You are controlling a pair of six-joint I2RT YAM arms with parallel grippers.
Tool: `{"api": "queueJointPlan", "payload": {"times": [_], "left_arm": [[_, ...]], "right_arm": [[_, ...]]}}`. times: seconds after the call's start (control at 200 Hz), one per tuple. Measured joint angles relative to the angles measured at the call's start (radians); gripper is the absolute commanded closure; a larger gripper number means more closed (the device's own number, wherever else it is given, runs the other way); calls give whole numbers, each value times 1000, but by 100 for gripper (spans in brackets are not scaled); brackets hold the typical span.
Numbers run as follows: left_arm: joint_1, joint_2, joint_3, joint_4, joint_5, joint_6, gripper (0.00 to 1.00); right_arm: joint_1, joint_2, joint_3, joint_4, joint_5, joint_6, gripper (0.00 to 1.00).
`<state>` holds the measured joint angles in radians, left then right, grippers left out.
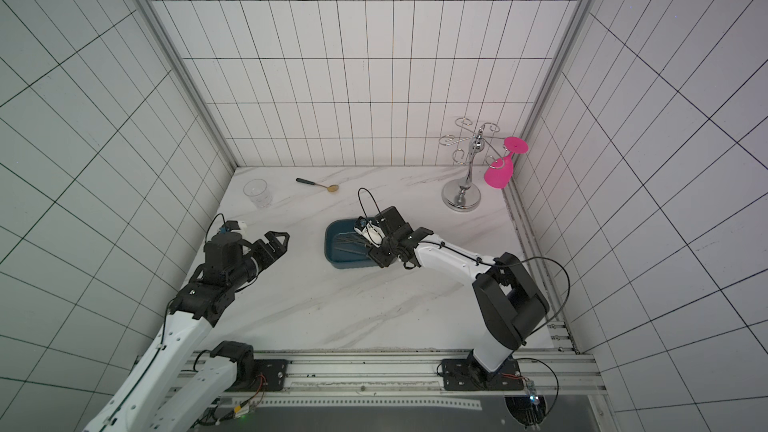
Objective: Put the file tool into the storage box
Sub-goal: Place the file tool in the storage box, then reset both arms
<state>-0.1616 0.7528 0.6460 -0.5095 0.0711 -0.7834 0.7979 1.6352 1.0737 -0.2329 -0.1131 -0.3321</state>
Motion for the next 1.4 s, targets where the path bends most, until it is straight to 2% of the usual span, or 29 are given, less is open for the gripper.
{"api": "queueJointPlan", "payload": {"times": [0.01,0.03,0.17,0.265,0.451,0.551,0.666,0.811,0.941,1.061,1.176,1.282,1.402], "left_arm": [[0,0,0,2,-2,0,2],[-1,-1,0,5,-11,0,2],[-2,-10,0,43,-72,19,2],[-2,-17,0,99,-103,77,1],[-8,-8,-114,423,-153,261,1],[-1,69,-185,595,-232,357,1],[28,220,-200,720,-333,459,2],[63,359,-262,903,-468,570,2],[105,411,-375,1069,-499,620,2],[146,521,-399,1206,-484,645,1],[160,576,-352,1217,-440,646,2],[186,620,-347,1342,-382,626,2],[211,811,-370,1554,-343,616,2]], "right_arm": [[0,-1,1,2,2,-3,13],[0,-2,2,5,6,1,0],[-1,-33,-6,10,76,16,1],[-6,-140,-57,50,159,48,1],[-35,-406,-138,132,370,120,1],[-97,-513,-191,173,491,161,1],[-220,-584,-291,233,614,201,1],[-368,-575,-427,320,704,217,1],[-477,-507,-455,384,751,230,1],[-577,-482,-510,508,747,243,1],[-658,-452,-606,674,721,252,1],[-681,-377,-646,769,691,253,1],[-684,-336,-644,790,643,255,1]]}}
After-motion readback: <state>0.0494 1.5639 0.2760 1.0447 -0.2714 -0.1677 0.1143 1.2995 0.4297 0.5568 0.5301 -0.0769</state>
